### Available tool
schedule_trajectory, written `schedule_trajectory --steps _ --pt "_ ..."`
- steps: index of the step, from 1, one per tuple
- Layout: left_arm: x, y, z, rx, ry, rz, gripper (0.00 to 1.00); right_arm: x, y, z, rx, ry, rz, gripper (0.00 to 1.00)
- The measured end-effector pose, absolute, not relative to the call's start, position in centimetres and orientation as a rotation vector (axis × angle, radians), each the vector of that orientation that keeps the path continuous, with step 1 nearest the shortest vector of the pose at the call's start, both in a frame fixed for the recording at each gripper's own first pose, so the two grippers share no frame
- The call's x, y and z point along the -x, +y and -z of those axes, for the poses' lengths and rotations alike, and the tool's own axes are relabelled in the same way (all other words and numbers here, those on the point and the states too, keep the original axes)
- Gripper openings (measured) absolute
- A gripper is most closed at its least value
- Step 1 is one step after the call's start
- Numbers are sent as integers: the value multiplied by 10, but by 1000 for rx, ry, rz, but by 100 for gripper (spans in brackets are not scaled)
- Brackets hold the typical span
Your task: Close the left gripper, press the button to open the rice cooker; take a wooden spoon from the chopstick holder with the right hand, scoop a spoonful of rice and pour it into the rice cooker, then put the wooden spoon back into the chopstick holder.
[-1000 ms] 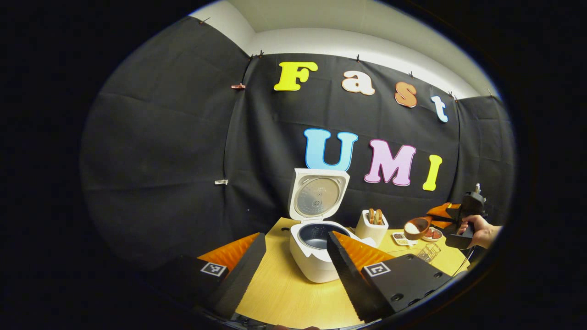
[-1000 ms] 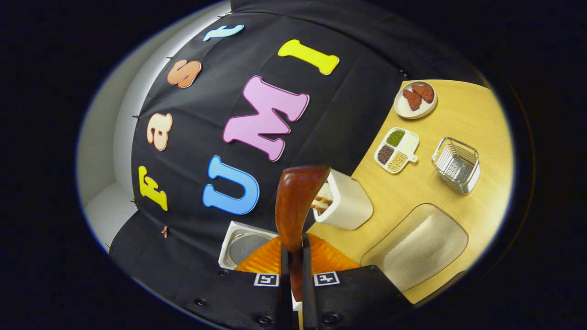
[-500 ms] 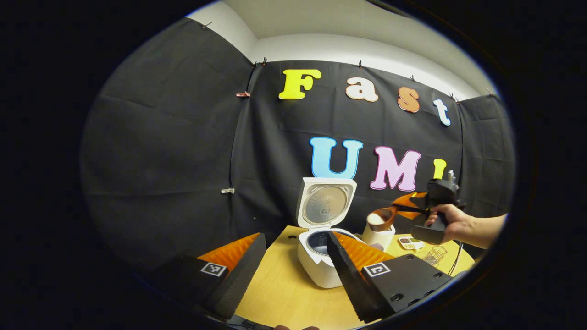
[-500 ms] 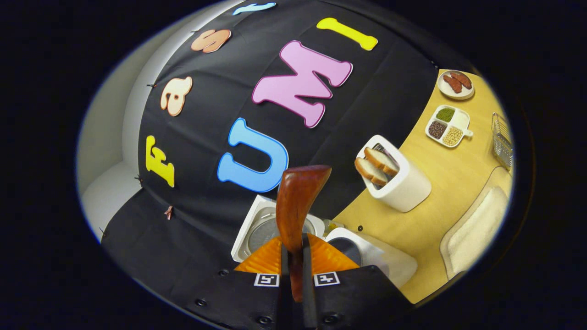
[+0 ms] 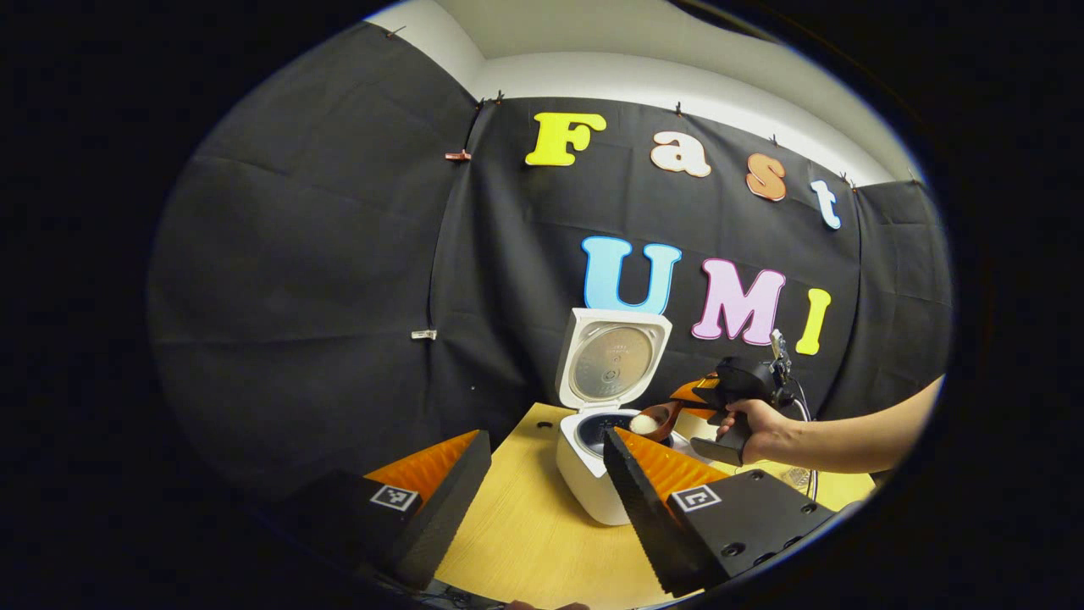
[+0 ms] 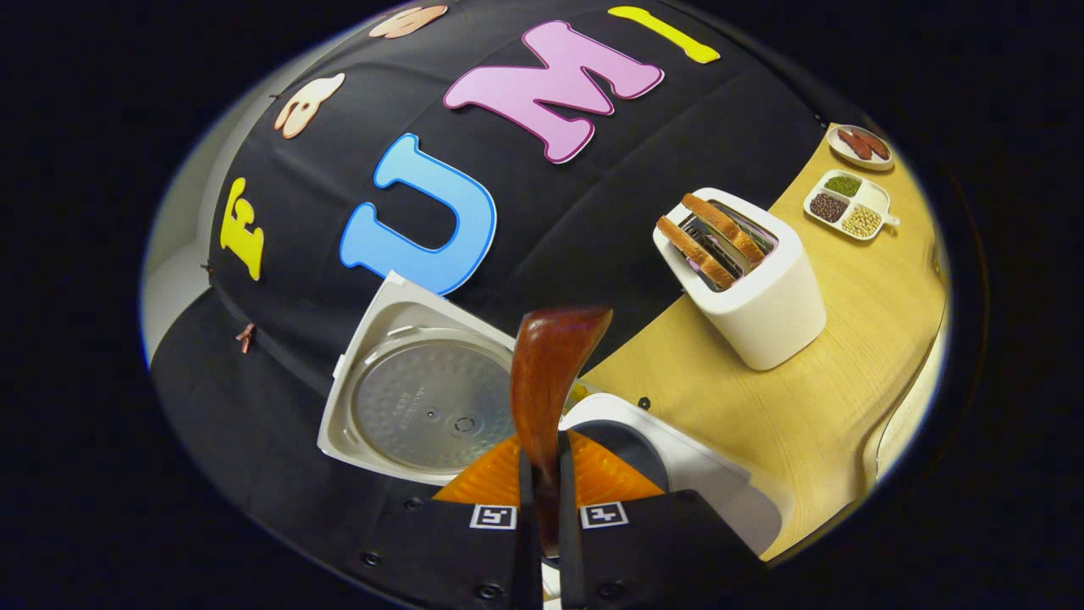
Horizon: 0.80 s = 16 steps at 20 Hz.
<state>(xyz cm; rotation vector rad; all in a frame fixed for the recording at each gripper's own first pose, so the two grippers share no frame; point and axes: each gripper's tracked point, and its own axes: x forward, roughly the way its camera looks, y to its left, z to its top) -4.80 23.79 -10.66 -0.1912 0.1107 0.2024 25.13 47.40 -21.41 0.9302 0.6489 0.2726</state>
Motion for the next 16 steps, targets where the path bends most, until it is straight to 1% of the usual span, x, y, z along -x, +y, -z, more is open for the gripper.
schedule_trajectory --steps 5,12,16 --pt "47 248 119 218 132 -219 93 -258 487 225 -708 644 -310 12" --pt "48 252 126 218 140 -229 93 -270 500 229 -463 622 -357 12" --pt "47 255 129 208 148 -232 93 -275 509 222 -334 573 -406 12"
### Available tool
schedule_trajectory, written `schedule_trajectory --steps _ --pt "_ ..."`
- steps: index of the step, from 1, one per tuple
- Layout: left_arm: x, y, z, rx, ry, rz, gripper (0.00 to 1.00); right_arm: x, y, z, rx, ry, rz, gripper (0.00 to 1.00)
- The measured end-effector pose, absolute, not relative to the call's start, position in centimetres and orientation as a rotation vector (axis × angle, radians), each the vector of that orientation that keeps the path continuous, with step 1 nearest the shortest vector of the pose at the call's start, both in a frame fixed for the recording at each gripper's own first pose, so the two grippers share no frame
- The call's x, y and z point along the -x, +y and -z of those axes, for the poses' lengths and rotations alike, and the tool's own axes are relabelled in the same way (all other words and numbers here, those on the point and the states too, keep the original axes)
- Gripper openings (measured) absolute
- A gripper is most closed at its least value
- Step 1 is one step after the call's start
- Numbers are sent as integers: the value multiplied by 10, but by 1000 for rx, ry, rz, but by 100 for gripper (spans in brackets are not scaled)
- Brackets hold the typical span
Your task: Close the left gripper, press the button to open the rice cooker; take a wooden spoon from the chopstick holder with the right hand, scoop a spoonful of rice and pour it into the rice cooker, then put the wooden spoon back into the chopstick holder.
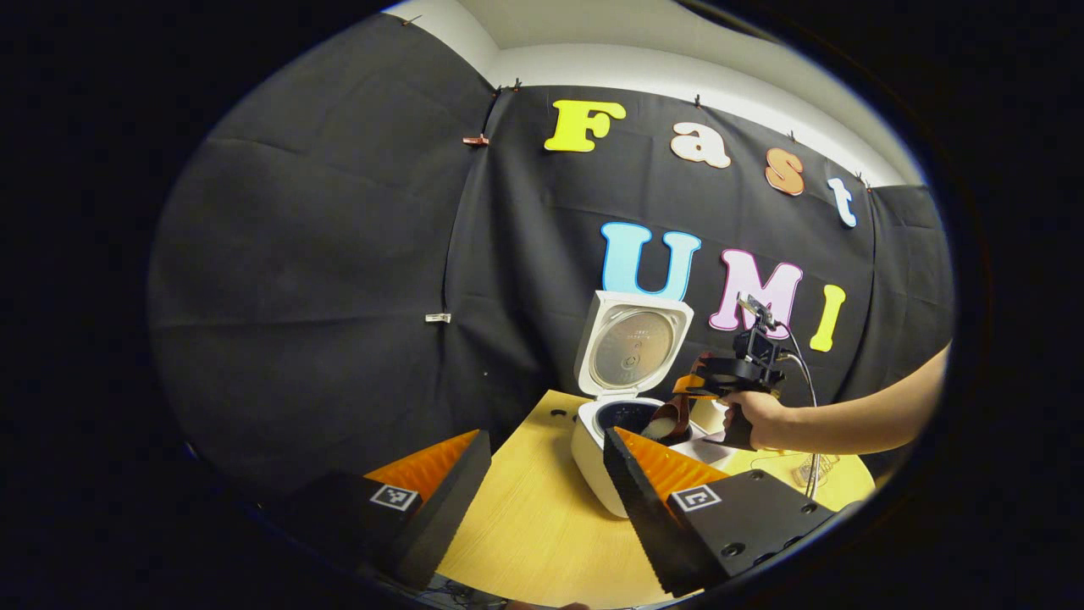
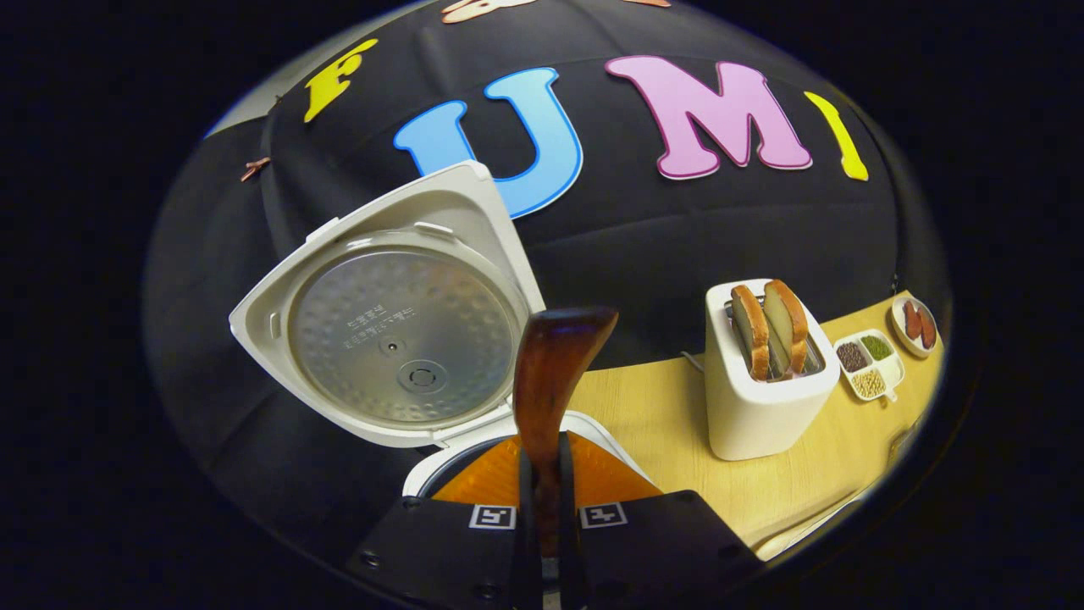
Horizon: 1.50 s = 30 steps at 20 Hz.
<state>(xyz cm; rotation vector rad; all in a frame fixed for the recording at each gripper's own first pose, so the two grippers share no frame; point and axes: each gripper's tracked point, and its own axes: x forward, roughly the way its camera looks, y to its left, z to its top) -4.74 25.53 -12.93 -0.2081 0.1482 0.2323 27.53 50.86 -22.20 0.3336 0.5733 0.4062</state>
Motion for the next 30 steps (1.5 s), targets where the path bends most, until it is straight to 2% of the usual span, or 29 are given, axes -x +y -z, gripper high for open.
schedule_trajectory --steps 5,12,17,21,26,30 --pt "45 254 131 206 151 -225 93 -266 533 194 -64 435 -545 12" --pt "47 253 129 204 144 -223 93 -224 576 179 401 235 -777 12" --pt "52 249 130 203 145 -227 93 -199 592 173 590 110 -868 12" --pt "57 244 127 197 141 -238 93 -193 592 175 426 230 -882 13" --pt "67 229 121 179 143 -246 93 -219 558 171 90 418 -773 13" --pt "75 212 116 148 146 -252 93 -230 523 155 -144 469 -697 13"
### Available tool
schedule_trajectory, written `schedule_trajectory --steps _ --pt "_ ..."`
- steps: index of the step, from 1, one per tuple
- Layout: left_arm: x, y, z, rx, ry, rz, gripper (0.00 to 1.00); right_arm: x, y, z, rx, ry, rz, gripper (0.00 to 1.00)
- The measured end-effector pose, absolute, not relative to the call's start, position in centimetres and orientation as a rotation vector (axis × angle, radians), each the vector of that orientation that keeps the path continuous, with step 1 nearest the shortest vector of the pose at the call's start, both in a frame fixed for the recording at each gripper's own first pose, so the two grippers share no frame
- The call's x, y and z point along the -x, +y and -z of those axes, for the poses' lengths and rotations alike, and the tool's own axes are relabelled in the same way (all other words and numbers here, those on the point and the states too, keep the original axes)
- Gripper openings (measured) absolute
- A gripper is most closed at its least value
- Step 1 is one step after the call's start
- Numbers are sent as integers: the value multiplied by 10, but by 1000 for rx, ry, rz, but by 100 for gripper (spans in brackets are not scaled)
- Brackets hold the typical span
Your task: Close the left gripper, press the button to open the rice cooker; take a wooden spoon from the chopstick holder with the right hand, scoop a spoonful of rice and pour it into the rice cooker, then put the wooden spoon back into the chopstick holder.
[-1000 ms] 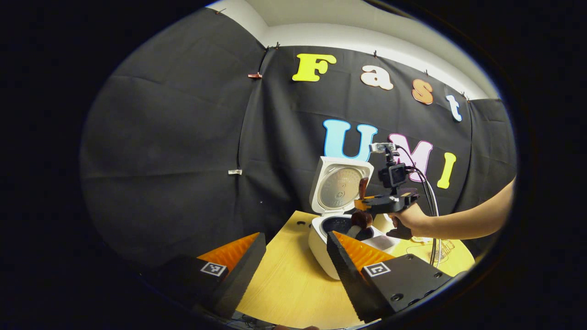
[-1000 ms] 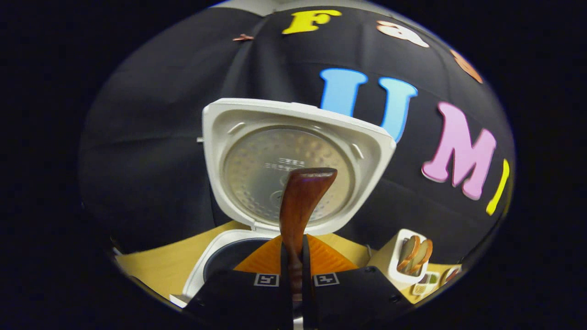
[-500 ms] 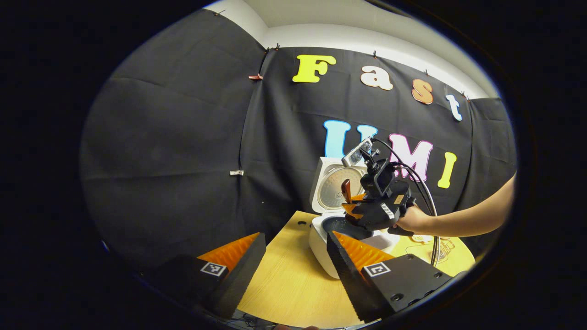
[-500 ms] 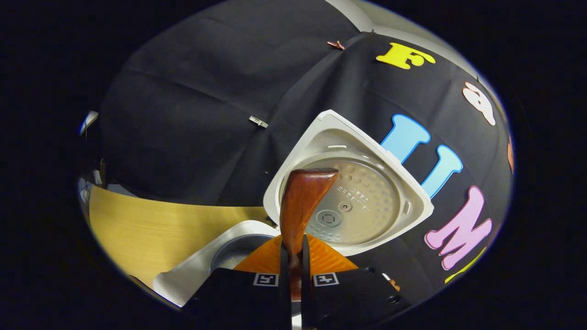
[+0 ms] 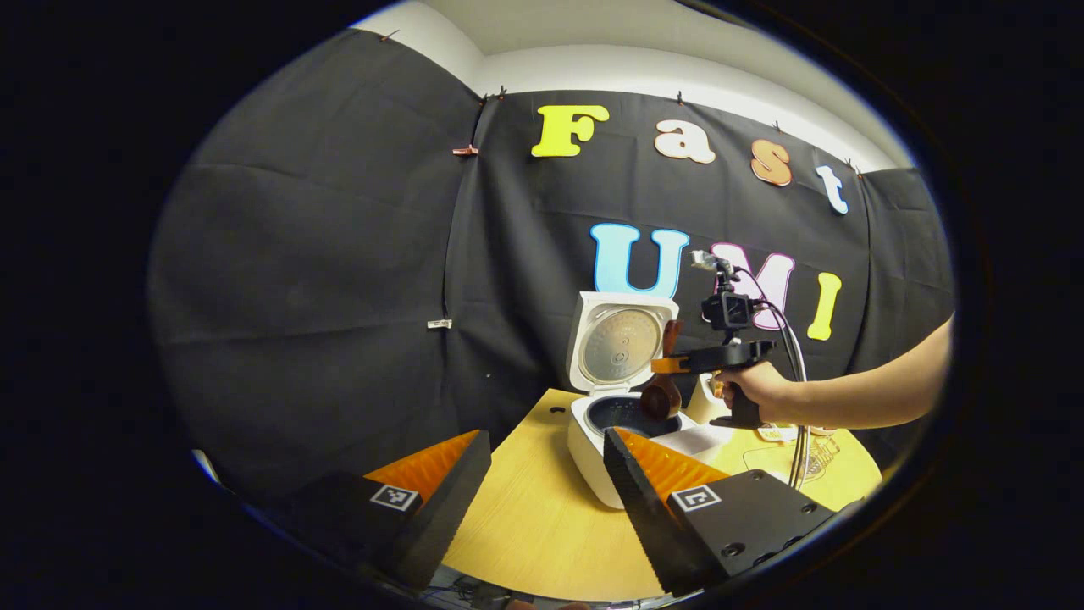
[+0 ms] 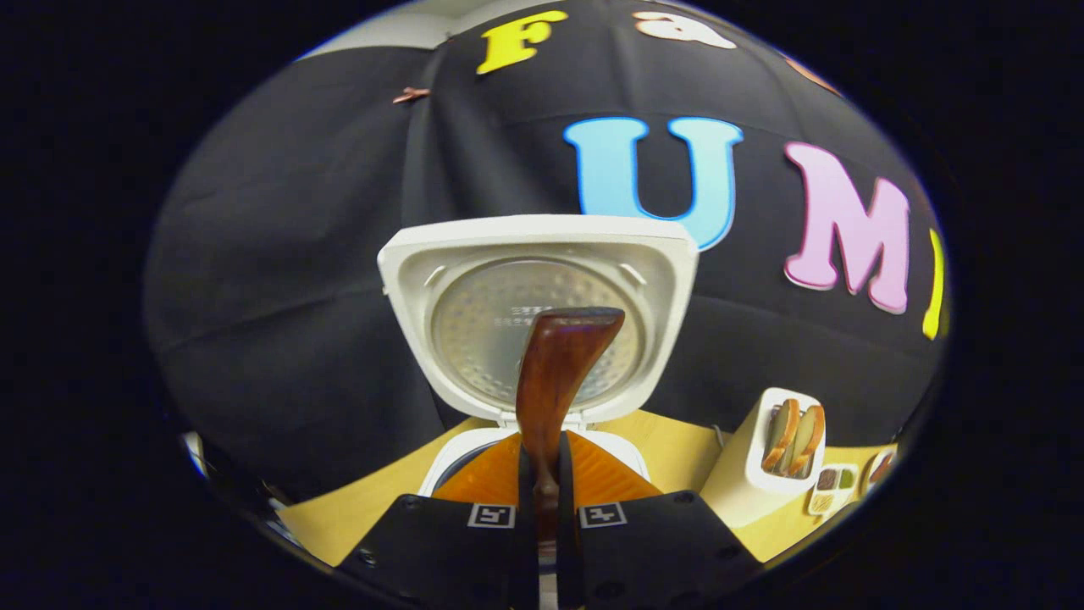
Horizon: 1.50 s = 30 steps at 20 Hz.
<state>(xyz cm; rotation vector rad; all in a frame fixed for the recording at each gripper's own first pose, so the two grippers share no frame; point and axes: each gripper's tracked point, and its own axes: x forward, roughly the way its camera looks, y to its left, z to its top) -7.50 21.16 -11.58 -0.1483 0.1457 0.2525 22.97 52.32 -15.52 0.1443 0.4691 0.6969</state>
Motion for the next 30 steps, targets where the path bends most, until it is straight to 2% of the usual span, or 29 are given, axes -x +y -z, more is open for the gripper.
schedule_trajectory --steps 5,16,24,30 --pt "78 186 107 139 140 -242 93 -235 476 130 -398 488 -637 12" --pt "56 136 87 94 108 -193 93 -213 294 77 -530 332 -536 12" --pt "33 87 75 72 102 -146 93 -217 127 114 -495 318 -336 12" --pt "16 51 74 79 114 -120 93 -220 29 184 -316 369 -212 12"
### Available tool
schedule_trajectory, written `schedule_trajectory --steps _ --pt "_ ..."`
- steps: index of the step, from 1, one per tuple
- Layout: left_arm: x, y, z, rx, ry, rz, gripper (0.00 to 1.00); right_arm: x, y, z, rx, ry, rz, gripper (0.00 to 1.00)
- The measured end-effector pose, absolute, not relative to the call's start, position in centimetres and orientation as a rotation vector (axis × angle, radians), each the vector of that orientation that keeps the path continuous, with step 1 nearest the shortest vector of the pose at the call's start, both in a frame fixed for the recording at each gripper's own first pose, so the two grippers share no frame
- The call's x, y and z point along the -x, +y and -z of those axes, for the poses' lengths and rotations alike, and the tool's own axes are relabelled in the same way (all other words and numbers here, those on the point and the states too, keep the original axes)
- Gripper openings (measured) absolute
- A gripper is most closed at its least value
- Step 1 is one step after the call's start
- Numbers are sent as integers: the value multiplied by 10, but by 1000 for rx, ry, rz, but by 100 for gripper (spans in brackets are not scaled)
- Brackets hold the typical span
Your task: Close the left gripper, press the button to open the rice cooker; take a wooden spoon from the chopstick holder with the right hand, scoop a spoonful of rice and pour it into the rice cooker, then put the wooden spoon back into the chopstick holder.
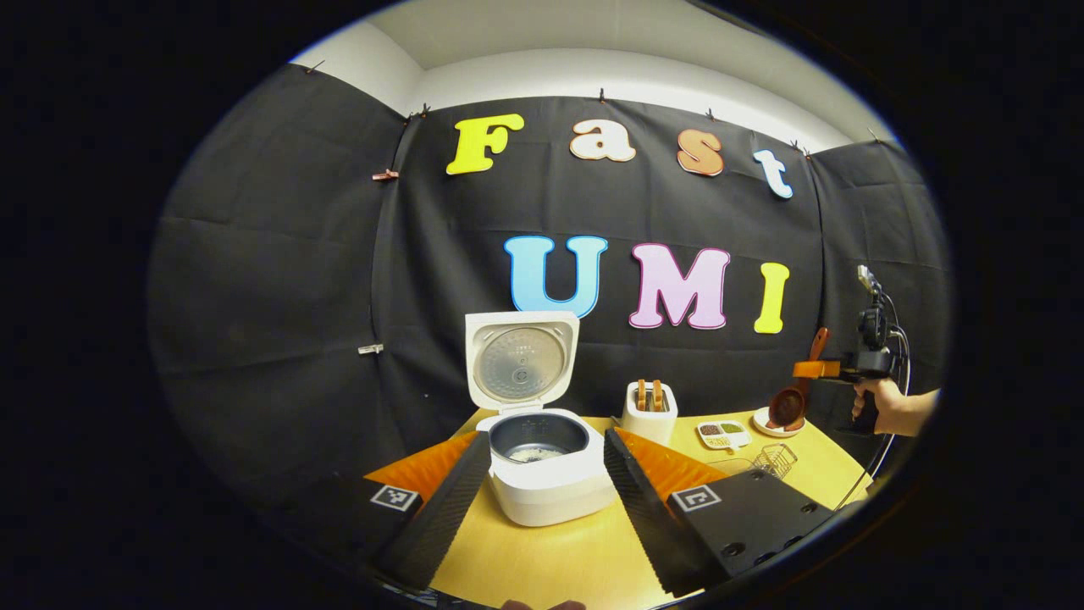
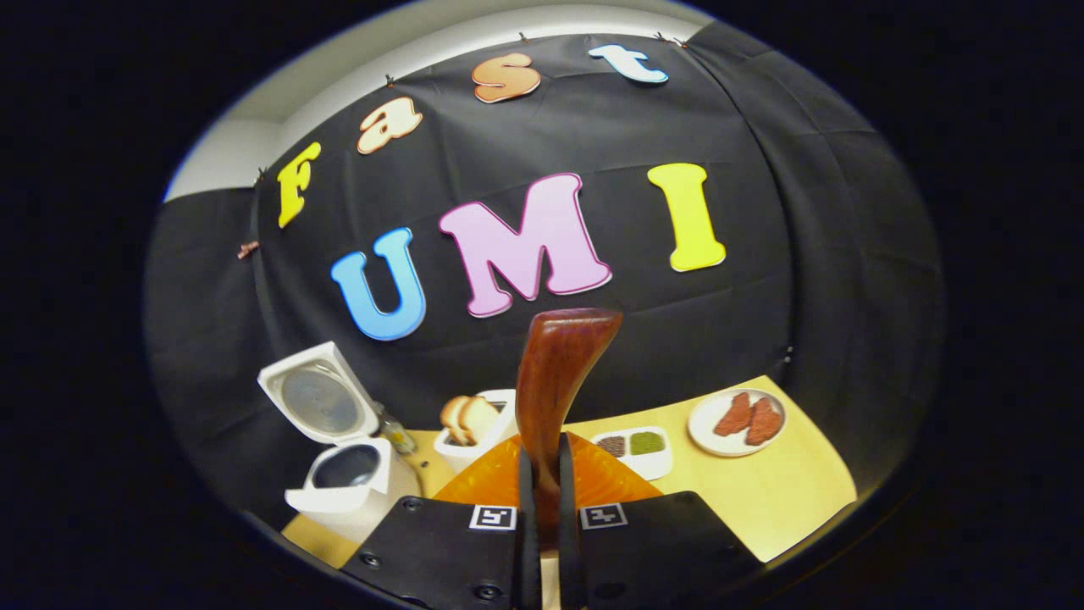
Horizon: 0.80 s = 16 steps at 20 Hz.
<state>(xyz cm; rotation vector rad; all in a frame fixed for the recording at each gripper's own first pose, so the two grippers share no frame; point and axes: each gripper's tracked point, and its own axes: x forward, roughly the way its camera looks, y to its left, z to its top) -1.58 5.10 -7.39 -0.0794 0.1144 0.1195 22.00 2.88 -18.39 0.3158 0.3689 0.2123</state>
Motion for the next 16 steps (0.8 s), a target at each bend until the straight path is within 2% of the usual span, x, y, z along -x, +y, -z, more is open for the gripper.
schedule_trajectory --steps 5,8,16 --pt "10 28 72 78 128 -141 93 -224 -3 244 -201 438 -176 13" --pt "10 19 76 75 151 -166 93 -226 2 280 -226 494 -174 13" --pt "34 24 81 67 202 -243 93 -223 -4 362 -394 616 -51 13"
